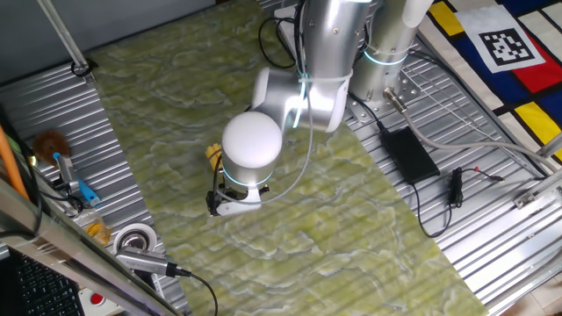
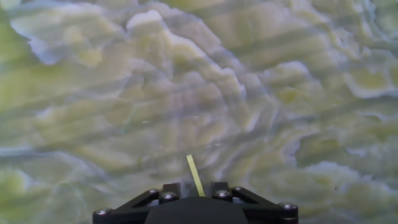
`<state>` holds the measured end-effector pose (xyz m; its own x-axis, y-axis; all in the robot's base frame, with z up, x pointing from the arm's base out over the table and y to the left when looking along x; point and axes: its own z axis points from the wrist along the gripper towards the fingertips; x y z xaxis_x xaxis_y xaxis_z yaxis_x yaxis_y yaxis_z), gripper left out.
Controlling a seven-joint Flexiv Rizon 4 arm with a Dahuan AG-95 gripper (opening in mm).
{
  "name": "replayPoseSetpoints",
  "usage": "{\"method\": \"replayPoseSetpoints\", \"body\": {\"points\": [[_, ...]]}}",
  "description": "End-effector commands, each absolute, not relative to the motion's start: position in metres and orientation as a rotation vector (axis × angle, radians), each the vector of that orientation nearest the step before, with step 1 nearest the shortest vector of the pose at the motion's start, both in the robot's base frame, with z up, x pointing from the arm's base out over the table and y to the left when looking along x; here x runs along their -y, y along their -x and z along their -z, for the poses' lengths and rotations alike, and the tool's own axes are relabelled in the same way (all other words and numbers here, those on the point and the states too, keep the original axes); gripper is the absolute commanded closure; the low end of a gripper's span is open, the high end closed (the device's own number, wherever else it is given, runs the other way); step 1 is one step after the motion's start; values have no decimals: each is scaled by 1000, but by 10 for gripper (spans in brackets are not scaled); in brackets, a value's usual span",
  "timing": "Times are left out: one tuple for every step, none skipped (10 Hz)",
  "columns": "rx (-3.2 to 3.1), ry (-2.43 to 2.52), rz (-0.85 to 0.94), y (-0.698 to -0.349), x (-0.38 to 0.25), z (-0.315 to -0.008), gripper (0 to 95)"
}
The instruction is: Scrub the table with a brush
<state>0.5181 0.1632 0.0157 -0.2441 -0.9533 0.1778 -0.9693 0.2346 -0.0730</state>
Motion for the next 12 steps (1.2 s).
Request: {"method": "replayPoseSetpoints", "body": {"points": [[2385, -1885, -262, -518, -163, -14, 760], [2384, -1889, -263, -518, -163, -13, 760], [2381, -1898, -267, -518, -163, -12, 760], [2377, -1906, -272, -518, -163, -11, 760], [2377, -1909, -277, -518, -163, -11, 760], [2378, -1915, -284, -518, -163, -10, 950], [2380, -1916, -288, -517, -163, -9, 950], [2385, -1915, -291, -517, -163, -8, 950], [2389, -1915, -292, -517, -163, -8, 950], [2401, -1908, -285, -518, -163, -10, 950], [2412, -1904, -274, -518, -161, -15, 950], [2428, -1900, -253, -520, -157, -23, 950]]}}
